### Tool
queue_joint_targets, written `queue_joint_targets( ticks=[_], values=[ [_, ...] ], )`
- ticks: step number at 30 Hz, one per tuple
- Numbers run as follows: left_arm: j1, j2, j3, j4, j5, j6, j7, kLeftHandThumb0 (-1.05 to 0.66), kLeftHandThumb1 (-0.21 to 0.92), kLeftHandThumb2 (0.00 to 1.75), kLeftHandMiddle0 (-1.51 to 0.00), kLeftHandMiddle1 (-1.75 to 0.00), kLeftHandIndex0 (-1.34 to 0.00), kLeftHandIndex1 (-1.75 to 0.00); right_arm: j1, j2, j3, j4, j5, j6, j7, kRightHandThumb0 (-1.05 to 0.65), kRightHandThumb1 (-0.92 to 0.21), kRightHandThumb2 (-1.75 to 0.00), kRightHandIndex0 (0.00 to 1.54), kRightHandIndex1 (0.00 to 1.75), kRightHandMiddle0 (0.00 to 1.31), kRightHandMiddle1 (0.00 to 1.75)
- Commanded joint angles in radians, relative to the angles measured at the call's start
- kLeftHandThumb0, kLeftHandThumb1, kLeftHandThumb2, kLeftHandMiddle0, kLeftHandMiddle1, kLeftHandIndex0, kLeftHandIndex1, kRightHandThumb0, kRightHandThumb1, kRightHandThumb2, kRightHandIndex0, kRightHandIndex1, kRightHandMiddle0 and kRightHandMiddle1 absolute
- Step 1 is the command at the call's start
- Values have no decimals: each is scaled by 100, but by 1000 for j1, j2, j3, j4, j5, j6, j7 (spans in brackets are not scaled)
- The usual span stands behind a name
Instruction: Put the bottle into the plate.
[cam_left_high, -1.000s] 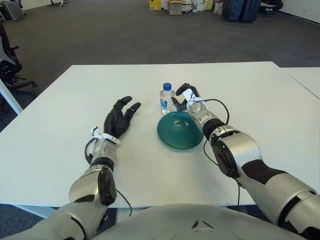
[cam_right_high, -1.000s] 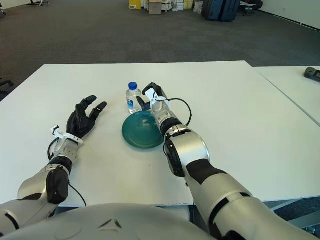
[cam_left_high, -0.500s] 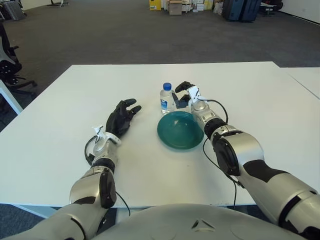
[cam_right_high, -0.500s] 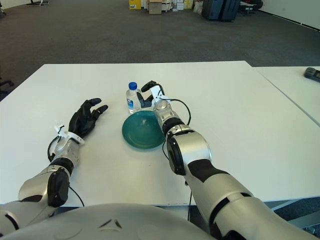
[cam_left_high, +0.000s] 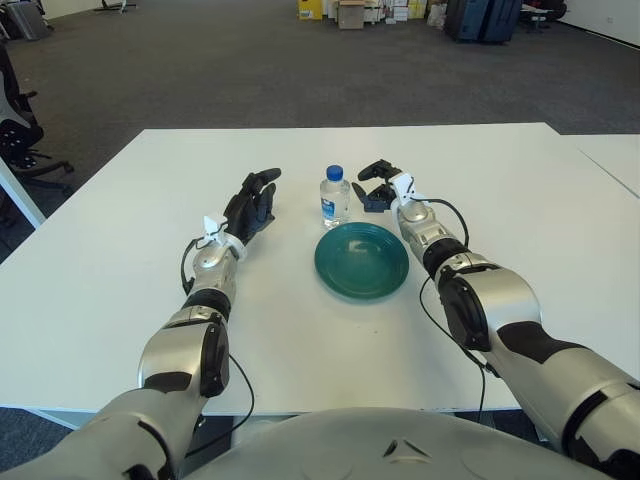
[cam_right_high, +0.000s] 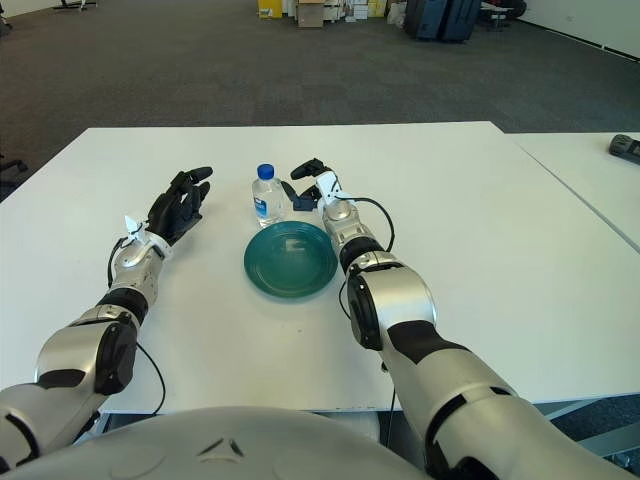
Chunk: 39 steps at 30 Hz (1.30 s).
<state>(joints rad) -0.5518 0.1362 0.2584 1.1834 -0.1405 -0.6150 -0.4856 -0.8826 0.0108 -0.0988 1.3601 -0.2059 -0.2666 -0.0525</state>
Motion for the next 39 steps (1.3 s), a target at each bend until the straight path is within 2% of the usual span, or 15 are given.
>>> queue_joint_targets(
  ticks=[1, 2, 5, 10, 15, 21, 30, 39],
  values=[
    [10, 9, -13, 11, 15, -7, 16, -70, 92, 69, -35, -8, 0, -70, 22, -53, -38, -20, 46, -18, 12, -69, -85, -35, 16, 59, 1, 83],
    [11, 9, -14, 12, 15, -8, 18, -70, 92, 69, -35, -8, 0, -70, 26, -58, -42, -22, 51, -20, 12, -72, -88, -33, 18, 45, 0, 76],
    [15, 10, -20, 15, 20, -5, 34, -70, 92, 70, -35, -7, 0, -71, 52, -73, -57, -32, 68, -53, -16, -79, -91, -37, 17, 21, 0, 59],
    [14, 10, -22, 21, 16, 5, 51, -69, 92, 68, -36, -6, 0, -72, 91, -92, -76, -58, 95, -129, -48, -88, -92, -50, 11, 6, 0, 39],
    [11, 14, -22, 27, 16, 11, 56, -70, 92, 66, -35, -5, 0, -73, 120, -96, -69, -86, 98, -191, -74, -92, -92, -59, 7, 1, 0, 29],
    [1, 18, -33, 39, 29, 16, 73, -71, 92, 63, -34, -3, 0, -73, 192, -109, -54, -117, 86, -294, -93, -95, -92, -64, 1, 0, 0, 19],
    [-22, 19, -49, 51, 51, 26, 89, -73, 92, 63, -34, -2, 0, -72, 208, -125, -43, -118, 91, -307, -71, -98, -92, -64, 0, 0, 0, 13],
    [-53, 26, -87, 65, 88, 33, 83, -79, 92, 58, -26, 0, 0, -63, 198, -126, -46, -114, 106, -285, -17, -101, -92, -62, 0, 0, 0, 11]
  ],
)
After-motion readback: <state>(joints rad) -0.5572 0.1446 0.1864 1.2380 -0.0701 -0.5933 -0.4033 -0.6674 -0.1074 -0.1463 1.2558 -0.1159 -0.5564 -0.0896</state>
